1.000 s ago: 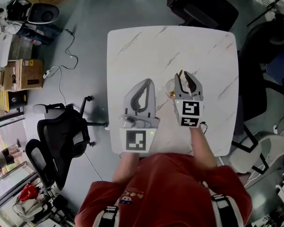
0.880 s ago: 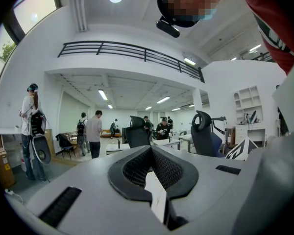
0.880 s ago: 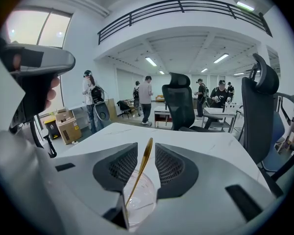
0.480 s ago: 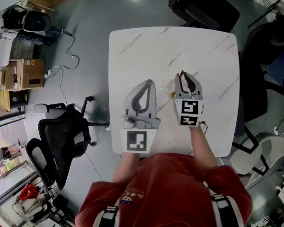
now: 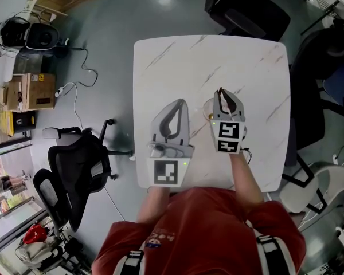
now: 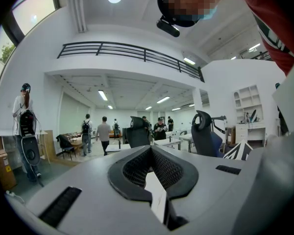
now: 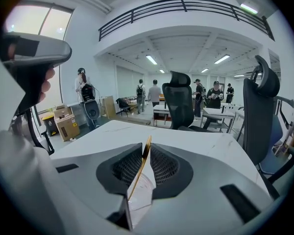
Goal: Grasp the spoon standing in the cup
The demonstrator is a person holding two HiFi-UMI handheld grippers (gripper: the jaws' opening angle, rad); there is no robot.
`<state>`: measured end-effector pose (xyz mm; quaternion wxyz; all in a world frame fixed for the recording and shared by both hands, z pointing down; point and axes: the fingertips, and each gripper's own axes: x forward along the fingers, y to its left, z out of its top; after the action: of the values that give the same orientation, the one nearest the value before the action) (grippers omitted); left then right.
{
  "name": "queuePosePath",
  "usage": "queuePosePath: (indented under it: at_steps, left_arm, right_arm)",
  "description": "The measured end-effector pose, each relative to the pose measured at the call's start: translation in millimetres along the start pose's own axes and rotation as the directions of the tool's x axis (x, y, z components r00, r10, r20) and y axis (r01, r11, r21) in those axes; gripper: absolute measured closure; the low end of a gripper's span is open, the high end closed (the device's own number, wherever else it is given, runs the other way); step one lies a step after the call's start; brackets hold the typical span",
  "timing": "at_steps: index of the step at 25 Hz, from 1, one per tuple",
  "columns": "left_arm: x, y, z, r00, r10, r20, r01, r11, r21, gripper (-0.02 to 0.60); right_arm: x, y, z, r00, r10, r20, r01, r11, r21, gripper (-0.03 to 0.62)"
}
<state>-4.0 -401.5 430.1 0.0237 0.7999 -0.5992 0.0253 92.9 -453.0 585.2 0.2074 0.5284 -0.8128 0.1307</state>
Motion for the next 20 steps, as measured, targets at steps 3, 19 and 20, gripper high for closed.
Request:
queuePosePath:
  at_steps: [3,19,20]
  left_arm:
    - [-0.2,-0.1,1.1,1.000,-0.004,0.002,0.004,1.000,0.006,0.572]
    - [-7.7,-2.5,10.4,1.000,0.000,0.023,0.000,1.000,0.004,0.572]
    - [-9.2,-2.5,11.6,1.000,-0.001,0.027,0.001,1.000,0.005,0.572]
  right_arm:
    - [-0.6,-0.4,1.0,1.000,-0.004,0.000,0.004,1.000,0.001,0.549]
    - [-12.3,2.0,11.8,0.999,-0.007,0.040,0.008,1.000,-0.009,0.576]
    - [-13.8,3.2,12.9,0.999,-0.007,0.044,0.008,1.000,-0.011,0.577]
